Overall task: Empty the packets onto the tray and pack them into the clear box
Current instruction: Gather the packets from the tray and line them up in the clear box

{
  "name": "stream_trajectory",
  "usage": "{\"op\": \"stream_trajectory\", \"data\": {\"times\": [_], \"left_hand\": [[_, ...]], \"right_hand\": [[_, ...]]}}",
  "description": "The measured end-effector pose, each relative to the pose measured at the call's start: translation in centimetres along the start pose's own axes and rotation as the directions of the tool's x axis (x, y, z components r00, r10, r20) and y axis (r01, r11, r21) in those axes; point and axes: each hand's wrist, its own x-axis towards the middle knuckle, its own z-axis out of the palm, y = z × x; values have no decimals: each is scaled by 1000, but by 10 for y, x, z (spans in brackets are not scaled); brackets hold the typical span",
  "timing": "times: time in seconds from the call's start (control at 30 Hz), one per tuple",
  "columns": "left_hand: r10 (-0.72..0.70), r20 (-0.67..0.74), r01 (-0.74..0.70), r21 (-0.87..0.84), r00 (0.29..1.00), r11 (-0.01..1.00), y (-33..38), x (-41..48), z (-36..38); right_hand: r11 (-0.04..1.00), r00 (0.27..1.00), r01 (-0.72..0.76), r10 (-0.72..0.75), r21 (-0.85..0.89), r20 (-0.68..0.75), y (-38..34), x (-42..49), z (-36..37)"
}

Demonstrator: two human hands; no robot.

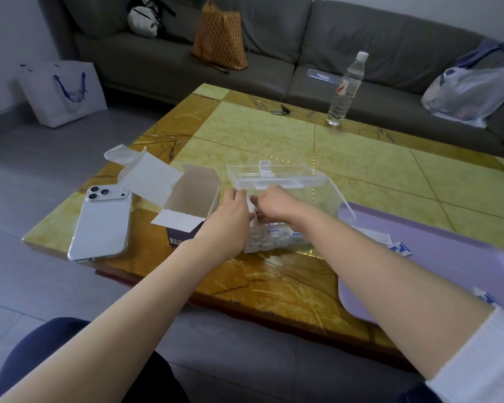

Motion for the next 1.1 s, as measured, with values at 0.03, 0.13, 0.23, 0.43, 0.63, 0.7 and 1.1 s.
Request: {"op": "stream_trajectory", "data": {"times": [0.03, 0.13, 0.23, 0.43, 0.63, 0.7, 1.1], "left_hand": [[1, 6, -1, 12, 1000, 1000, 0, 0, 0], [-4, 8, 4, 11, 1000, 1000, -1, 3, 2], [-23, -18, 23, 3, 1000, 1000, -1, 7, 4], [199, -180, -190, 67, 963, 979, 25, -2, 7], [418, -200, -408, 90, 886, 908, 72, -15, 36], [467, -141, -459, 88, 873, 884, 84, -13, 52], [440, 176, -473, 274, 881, 838, 135, 32, 123]], "right_hand": [[1000, 1000, 16, -16, -12, -6, 1, -1, -2], [986, 991, 112, -120, -125, -62, -2, -10, -8], [924, 929, 267, -322, -275, -181, 6, -29, -12], [735, 573, 412, -669, -538, -474, 74, -71, -23], [866, 812, 194, -405, -460, -420, 174, -82, -71], [883, 884, 87, -282, -462, -372, 199, -79, -91], [863, 971, 116, -201, -492, -125, 220, -59, -118]]}}
